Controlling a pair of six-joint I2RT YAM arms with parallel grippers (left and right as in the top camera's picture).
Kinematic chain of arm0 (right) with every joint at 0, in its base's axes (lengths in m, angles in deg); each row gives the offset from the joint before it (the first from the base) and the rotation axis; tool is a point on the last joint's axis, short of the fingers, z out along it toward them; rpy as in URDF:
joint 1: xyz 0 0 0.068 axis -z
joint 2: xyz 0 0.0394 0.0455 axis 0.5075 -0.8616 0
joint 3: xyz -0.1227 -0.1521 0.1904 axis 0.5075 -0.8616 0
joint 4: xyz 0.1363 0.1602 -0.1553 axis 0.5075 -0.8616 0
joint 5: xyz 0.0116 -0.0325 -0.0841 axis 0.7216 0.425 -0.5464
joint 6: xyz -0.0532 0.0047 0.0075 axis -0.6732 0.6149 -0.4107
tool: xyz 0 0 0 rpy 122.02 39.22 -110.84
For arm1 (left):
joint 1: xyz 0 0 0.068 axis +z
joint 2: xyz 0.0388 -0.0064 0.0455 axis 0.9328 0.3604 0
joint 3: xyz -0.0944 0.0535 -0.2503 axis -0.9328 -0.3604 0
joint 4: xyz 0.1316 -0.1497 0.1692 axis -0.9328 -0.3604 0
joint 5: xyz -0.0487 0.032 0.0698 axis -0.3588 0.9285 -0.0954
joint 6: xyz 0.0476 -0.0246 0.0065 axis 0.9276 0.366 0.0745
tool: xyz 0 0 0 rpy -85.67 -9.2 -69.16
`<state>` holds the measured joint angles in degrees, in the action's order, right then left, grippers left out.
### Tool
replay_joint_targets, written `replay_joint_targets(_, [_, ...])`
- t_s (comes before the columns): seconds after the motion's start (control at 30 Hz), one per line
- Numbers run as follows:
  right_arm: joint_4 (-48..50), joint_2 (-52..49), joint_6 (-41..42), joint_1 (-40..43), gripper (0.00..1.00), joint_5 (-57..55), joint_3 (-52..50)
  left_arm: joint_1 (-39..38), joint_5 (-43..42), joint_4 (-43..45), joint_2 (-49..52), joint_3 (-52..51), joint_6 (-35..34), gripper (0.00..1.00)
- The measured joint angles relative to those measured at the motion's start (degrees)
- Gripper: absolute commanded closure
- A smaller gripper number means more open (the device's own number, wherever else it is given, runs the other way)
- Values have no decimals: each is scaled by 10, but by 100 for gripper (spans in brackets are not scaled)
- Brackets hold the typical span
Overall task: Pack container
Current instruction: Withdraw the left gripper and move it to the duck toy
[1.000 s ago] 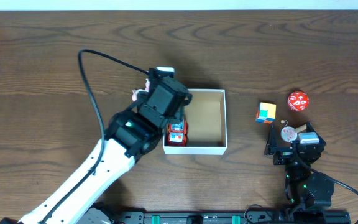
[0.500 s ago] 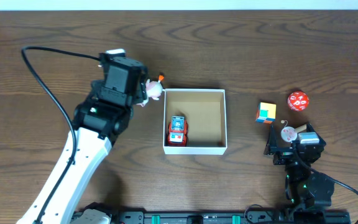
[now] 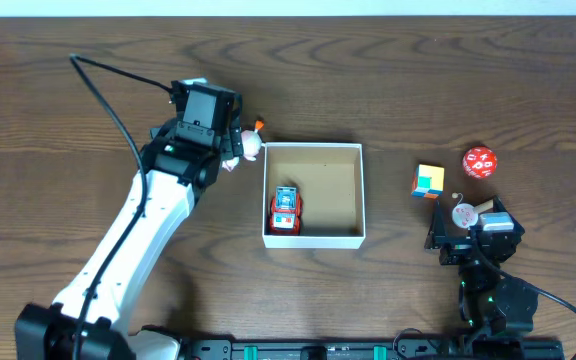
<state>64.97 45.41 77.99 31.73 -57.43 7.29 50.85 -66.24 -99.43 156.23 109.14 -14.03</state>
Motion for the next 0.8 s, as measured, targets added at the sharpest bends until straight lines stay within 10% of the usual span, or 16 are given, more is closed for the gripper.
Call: replay_joint_targets(0.8, [0,0,0,0,1,0,0,10,-105,59,106,0,186,2])
